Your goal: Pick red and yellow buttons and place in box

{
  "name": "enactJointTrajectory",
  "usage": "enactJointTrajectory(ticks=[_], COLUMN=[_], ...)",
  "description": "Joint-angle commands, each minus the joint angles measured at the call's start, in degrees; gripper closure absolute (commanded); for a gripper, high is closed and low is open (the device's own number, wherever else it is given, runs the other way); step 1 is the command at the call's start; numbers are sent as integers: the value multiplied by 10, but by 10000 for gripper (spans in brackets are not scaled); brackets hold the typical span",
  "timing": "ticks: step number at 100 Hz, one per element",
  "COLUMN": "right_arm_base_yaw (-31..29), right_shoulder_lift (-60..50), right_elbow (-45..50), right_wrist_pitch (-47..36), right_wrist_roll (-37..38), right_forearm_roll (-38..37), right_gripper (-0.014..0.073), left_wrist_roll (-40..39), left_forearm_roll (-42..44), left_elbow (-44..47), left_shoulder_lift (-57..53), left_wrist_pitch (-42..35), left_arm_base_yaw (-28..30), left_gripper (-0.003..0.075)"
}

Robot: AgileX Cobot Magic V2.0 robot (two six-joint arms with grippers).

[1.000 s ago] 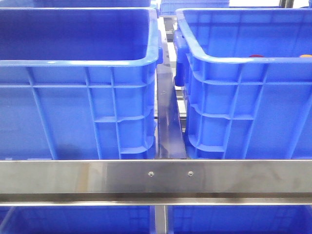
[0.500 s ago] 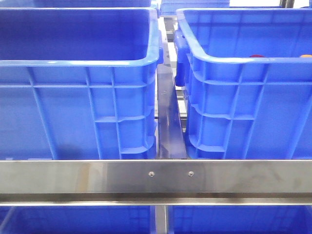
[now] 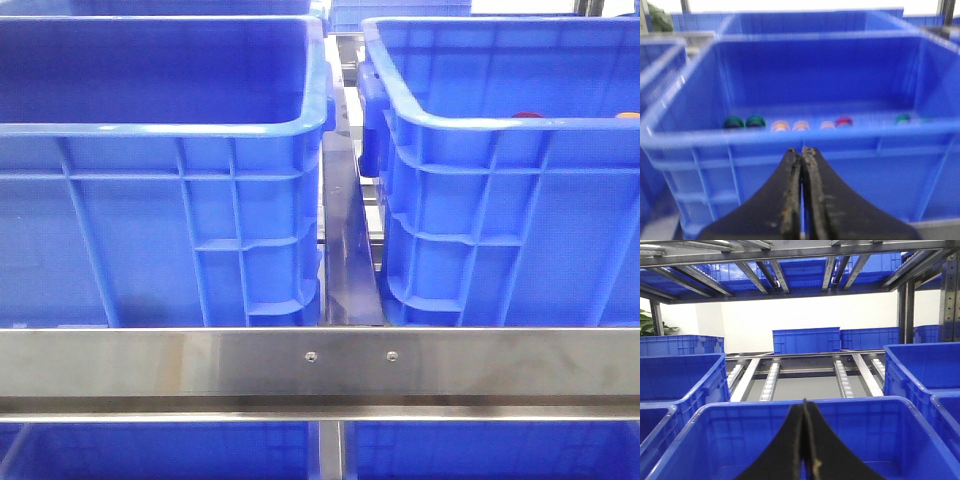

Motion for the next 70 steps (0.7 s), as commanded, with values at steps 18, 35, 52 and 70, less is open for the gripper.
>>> enactJointTrajectory(ticks=[18,35,52,70], right_arm_base_yaw=[0,0,0,0], right_shoulder_lift=[4,4,4,4], right_elbow=[-15,-15,-15,-15], right_wrist_pitch=[14,14,14,14], right_wrist_roll=[-1,-1,-1,-1], right_forearm_roll=[39,39,39,39], right_gripper=[661,661,661,661], left_wrist_roll=[-6,-6,-6,-6], left_forearm_roll=[2,2,2,2], left_elbow=[41,64,64,64], left_shoulder_lift=[-18,-18,-18,-18], left_wrist_pitch=[-127,-167,-168,-168], left_arm_base_yaw=[1,1,1,1], left_gripper=[739,739,739,739])
